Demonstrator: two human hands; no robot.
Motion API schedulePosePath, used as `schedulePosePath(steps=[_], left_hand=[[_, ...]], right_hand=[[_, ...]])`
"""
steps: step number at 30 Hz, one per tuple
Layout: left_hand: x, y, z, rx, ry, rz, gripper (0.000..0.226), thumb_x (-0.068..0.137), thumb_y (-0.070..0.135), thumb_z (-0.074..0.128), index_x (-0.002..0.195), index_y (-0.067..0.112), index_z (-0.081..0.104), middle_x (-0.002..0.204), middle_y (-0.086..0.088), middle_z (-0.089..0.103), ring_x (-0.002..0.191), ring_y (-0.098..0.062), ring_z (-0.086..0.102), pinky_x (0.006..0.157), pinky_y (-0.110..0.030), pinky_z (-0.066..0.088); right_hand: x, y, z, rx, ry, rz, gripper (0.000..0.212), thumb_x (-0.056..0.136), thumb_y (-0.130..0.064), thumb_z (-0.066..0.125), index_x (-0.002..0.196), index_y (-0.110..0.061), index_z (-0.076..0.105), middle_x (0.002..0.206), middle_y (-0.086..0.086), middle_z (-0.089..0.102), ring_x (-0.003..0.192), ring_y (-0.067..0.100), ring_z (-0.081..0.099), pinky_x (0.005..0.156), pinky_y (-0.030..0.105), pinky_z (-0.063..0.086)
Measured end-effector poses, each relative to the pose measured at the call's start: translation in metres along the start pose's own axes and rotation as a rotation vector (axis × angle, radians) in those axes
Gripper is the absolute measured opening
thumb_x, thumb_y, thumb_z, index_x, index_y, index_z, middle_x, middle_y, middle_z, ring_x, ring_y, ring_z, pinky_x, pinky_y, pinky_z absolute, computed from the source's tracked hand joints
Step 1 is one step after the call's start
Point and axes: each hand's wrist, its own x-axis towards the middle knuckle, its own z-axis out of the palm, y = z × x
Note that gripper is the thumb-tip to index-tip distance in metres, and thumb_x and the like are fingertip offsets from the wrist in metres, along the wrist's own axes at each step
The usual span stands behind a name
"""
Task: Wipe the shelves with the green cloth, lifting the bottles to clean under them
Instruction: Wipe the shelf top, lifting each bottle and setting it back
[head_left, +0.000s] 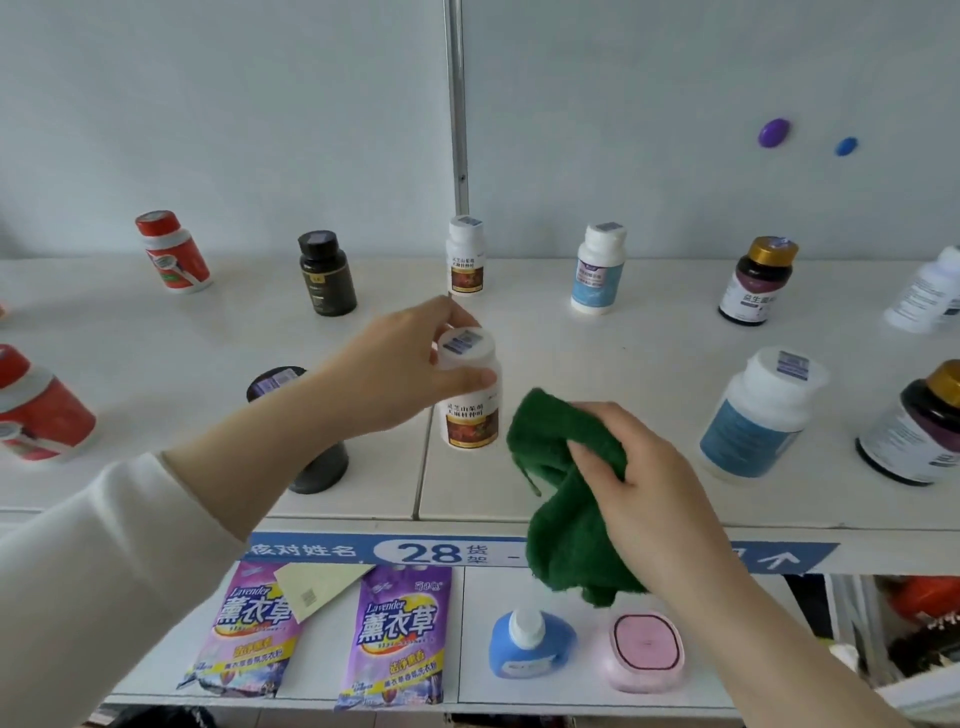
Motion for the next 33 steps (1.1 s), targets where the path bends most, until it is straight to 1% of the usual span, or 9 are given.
schedulePosePath(steps=[4,5,7,10,12,16,21,27,33], left_hand=[[-0.002,0.000,0.010,0.006,-0.061,-0.003,0.043,0.080,0.039,0.062,0.118,0.028,0.045,0.104,0.013,0.052,0.085,-0.001,0.052,0.064,-0.008,0.040],[-0.003,0.000,0.012,0.006,-0.070,0.002,0.043,0.081,0.039,0.062,0.118,0.029,0.044,0.105,0.014,0.051,0.086,-0.001,0.051,0.064,-0.007,0.040],[-0.004,0.001,0.012,0.015,-0.101,0.018,0.049,0.080,0.042,0.061,0.123,0.029,0.041,0.115,0.011,0.053,0.094,-0.003,0.051,0.072,-0.009,0.043],[-0.002,0.005,-0.006,0.018,-0.142,0.047,0.081,0.064,0.065,0.051,0.135,0.031,0.032,0.134,0.012,0.047,0.112,-0.005,0.049,0.098,-0.026,0.044],[0.018,0.004,-0.029,0.028,-0.070,0.074,0.089,0.058,0.067,0.046,0.137,0.029,0.031,0.134,0.011,0.049,0.110,-0.004,0.050,0.099,-0.025,0.042],[0.107,-0.009,-0.064,0.172,0.084,0.115,0.062,0.081,0.048,0.057,0.134,0.024,0.037,0.132,0.000,0.052,0.112,-0.015,0.052,0.092,-0.026,0.038],[0.194,-0.034,-0.052,0.371,-0.010,0.160,0.066,0.086,0.039,0.057,0.141,0.020,0.027,0.140,-0.011,0.041,0.124,-0.027,0.045,0.098,-0.036,0.037],[0.218,-0.054,-0.052,0.297,-0.073,0.174,0.038,0.089,0.025,0.056,0.126,0.017,0.050,0.133,-0.009,0.052,0.118,-0.025,0.051,0.088,-0.030,0.041],[0.208,-0.048,-0.107,0.195,0.091,0.181,0.037,0.086,0.033,0.058,0.121,0.023,0.054,0.126,-0.003,0.052,0.096,-0.016,0.046,0.072,-0.023,0.034]], right_hand=[[0.029,-0.004,-0.007,-0.003,0.222,0.057,0.027,0.093,-0.017,0.045,0.119,-0.022,0.052,0.098,-0.008,0.055,0.088,0.008,0.048,0.057,0.012,0.032],[0.037,-0.006,-0.009,-0.011,0.248,0.060,0.029,0.094,-0.018,0.044,0.122,-0.021,0.051,0.104,-0.005,0.057,0.092,0.012,0.050,0.063,0.013,0.031],[0.054,-0.009,-0.012,-0.009,0.269,0.055,0.032,0.094,-0.019,0.044,0.126,-0.019,0.049,0.113,0.001,0.060,0.102,0.019,0.054,0.074,0.019,0.033],[0.081,-0.012,-0.012,-0.011,0.245,0.062,0.031,0.094,-0.018,0.045,0.124,-0.017,0.051,0.113,0.006,0.062,0.100,0.022,0.056,0.076,0.023,0.036],[0.100,-0.012,-0.008,-0.015,0.226,0.091,0.030,0.093,-0.016,0.045,0.122,-0.017,0.053,0.109,0.005,0.061,0.093,0.018,0.052,0.075,0.022,0.034],[0.139,-0.009,0.006,-0.083,0.221,0.159,0.031,0.093,-0.015,0.043,0.122,-0.017,0.053,0.096,0.000,0.051,0.087,0.015,0.045,0.071,0.020,0.031],[0.189,-0.002,0.026,-0.149,0.252,0.189,0.027,0.093,-0.014,0.044,0.117,-0.012,0.055,0.093,0.003,0.053,0.089,0.019,0.048,0.071,0.025,0.034],[0.239,0.009,0.051,-0.264,0.309,0.207,0.029,0.093,-0.015,0.044,0.119,-0.009,0.054,0.108,0.012,0.063,0.101,0.027,0.055,0.071,0.023,0.030],[0.289,0.022,0.071,-0.510,0.392,0.214,0.033,0.091,-0.012,0.045,0.123,-0.008,0.051,0.114,0.015,0.062,0.103,0.034,0.057,0.071,0.030,0.037]])
